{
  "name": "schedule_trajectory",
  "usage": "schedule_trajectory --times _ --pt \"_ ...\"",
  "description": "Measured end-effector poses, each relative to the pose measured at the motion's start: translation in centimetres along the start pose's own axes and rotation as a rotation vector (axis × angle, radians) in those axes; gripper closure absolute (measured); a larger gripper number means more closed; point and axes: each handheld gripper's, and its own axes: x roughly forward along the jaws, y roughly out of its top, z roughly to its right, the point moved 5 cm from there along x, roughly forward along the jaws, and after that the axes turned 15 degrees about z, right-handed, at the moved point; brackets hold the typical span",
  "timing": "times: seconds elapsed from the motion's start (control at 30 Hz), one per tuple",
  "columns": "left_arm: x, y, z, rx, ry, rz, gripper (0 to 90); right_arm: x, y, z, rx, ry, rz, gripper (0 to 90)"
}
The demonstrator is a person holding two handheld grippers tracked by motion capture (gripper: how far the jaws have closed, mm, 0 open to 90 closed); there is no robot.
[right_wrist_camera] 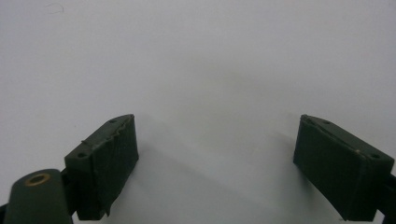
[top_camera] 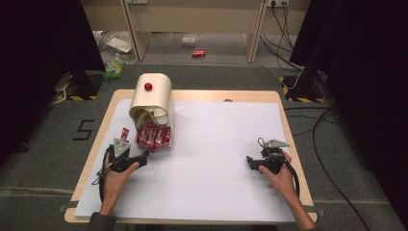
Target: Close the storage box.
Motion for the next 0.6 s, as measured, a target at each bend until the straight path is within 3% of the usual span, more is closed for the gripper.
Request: schedule_trajectory --times 0.6 --pt "0.62 -0.1 -0.25 -0.009 0.011 -0.005 13.9 0.02 0.0 0.0 0.001 0.0 0.002 14.0"
